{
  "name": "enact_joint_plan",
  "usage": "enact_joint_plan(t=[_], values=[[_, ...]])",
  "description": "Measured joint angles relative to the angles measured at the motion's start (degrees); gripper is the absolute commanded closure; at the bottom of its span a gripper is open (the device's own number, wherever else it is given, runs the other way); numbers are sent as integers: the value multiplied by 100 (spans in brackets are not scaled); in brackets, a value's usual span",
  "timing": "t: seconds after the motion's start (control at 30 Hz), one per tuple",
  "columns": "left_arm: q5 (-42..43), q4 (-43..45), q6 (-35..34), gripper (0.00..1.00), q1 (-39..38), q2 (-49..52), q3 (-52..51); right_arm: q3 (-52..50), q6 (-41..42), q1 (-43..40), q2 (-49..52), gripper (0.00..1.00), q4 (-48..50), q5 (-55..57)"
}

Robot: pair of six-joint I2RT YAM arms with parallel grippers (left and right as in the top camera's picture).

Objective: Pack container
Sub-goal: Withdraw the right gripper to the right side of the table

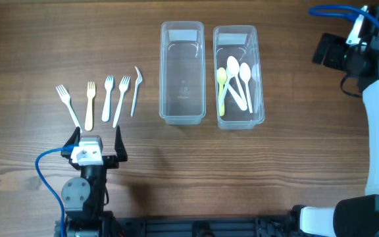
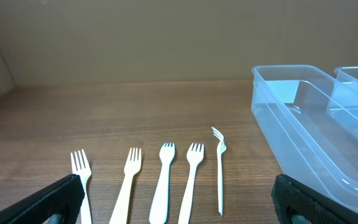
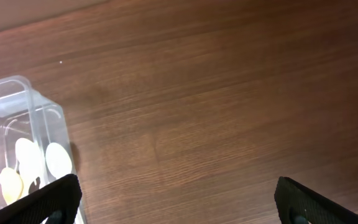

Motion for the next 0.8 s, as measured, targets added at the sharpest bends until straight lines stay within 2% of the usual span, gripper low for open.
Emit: enact_joint_plan(t=[0.63, 0.8], values=[[2, 0, 0, 0, 0, 0, 2, 0, -20, -2, 0, 1, 0, -2], [402, 4, -2, 0, 0, 0, 0, 0, -20, -2, 0, 0, 0, -2]])
